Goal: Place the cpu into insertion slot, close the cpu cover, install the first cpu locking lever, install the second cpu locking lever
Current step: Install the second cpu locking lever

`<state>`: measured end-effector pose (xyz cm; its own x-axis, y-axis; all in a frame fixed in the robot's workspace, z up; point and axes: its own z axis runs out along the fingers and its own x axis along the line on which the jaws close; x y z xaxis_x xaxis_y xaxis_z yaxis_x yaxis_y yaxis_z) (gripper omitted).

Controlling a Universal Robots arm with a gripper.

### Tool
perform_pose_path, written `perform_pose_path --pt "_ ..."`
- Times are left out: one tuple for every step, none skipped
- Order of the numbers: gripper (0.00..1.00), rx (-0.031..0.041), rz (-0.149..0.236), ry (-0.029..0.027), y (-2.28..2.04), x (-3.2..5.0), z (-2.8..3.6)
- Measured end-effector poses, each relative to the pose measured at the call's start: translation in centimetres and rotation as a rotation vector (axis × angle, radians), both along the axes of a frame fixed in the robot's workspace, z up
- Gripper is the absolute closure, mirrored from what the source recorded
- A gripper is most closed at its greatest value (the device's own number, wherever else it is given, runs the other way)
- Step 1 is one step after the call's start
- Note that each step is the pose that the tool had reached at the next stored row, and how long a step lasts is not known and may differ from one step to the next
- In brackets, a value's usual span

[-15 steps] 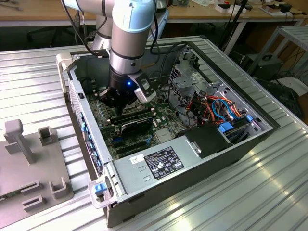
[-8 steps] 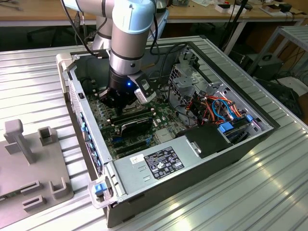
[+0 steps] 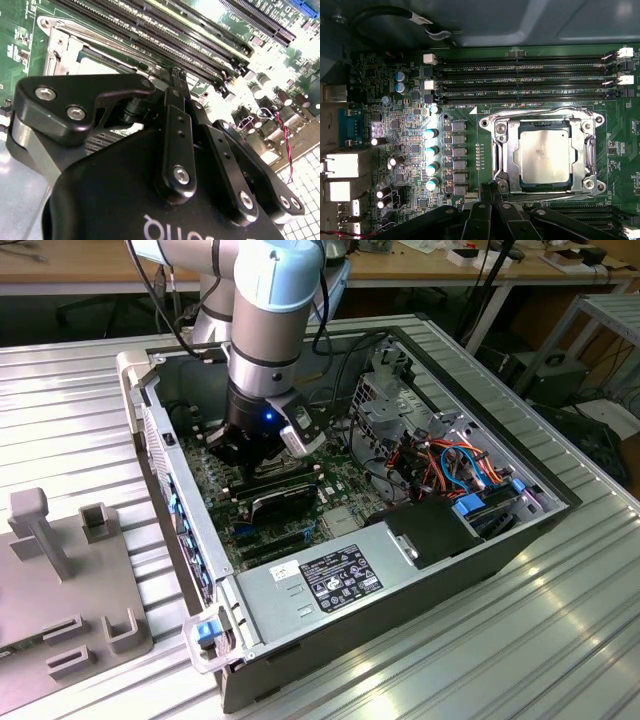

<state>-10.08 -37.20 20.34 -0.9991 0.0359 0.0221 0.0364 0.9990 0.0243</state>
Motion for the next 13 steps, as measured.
perform_pose_path --pt "0.89 0.0002 0.0 -0.0002 0.01 0.01 0.07" --pt "0.89 0.0001 0.0 0.0001 0.03 0.01 0.24" --pt "0.89 0.0002 0.0 0.0001 0.05 0.0 0.43" --pt "0.89 0.0003 0.0 0.0 0.05 0.0 0.52" --pt "0.89 0.0002 0.0 0.0 0.06 0.0 0.68" --pt "0.89 0.0002 0.0 0.0 0.06 0.0 0.8" --pt "0.89 0.0002 0.0 0.0 0.07 0.0 0.96" --pt "0.89 0.0002 0.0 0.0001 0.09 0.0 1.21" --pt "0.89 0.0003 0.0 0.0 0.09 0.0 1.4" --pt "0.89 0.0002 0.0 0.0 0.09 0.0 1.56" --pt "0.89 0.0004 0.0 0.0 0.1 0.0 1.75" --pt "0.89 0.0004 0.0 -0.0001 0.1 0.0 1.76" --pt "0.89 0.0005 0.0 -0.0002 0.1 0.0 1.76"
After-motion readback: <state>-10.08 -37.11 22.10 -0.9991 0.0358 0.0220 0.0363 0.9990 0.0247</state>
